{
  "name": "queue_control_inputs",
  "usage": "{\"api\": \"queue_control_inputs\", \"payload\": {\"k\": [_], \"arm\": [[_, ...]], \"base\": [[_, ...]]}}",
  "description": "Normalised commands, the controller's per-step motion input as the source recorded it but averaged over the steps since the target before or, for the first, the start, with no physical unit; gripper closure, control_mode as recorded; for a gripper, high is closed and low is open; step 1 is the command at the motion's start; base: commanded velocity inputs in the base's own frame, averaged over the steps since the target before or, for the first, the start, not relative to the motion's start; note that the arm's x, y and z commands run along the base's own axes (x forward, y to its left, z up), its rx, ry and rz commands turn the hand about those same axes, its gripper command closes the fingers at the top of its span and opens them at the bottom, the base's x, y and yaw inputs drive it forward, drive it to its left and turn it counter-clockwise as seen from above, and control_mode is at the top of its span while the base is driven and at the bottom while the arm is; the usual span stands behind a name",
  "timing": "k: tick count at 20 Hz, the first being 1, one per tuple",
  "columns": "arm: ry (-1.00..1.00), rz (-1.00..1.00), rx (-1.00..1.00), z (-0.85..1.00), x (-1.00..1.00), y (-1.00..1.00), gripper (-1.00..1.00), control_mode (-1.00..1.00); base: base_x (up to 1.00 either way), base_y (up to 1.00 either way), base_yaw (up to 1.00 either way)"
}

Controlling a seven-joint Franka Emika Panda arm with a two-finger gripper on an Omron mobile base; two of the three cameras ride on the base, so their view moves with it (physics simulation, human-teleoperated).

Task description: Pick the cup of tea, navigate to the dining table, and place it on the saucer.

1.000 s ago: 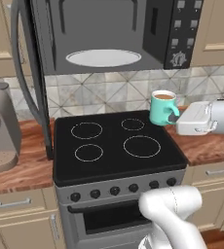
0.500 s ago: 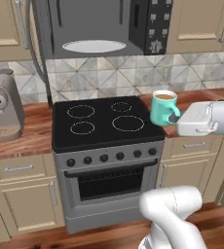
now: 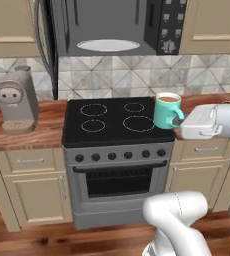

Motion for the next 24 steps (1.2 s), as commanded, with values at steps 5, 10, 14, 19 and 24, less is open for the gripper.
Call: {"api": "queue_control_inputs", "payload": {"k": [5, 10, 14, 19, 24], "arm": [[0.00, 0.00, 0.00, 0.00, 0.00, 0.00, 1.00, 1.00], [0.00, 0.00, 0.00, 0.00, 0.00, 0.00, 1.00, 1.00], [0.00, 0.00, 0.00, 0.00, 0.00, 0.00, 1.00, 1.00], [0.00, 0.00, 0.00, 0.00, 0.00, 0.00, 1.00, 1.00], [0.00, 0.00, 0.00, 0.00, 0.00, 0.00, 1.00, 1.00]], "base": [[0.00, -0.52, 0.45], [0.00, -0.58, 0.50], [-0.01, -0.47, 0.56], [-0.12, -0.23, 0.72], [-0.12, -0.17, 0.80]]}}
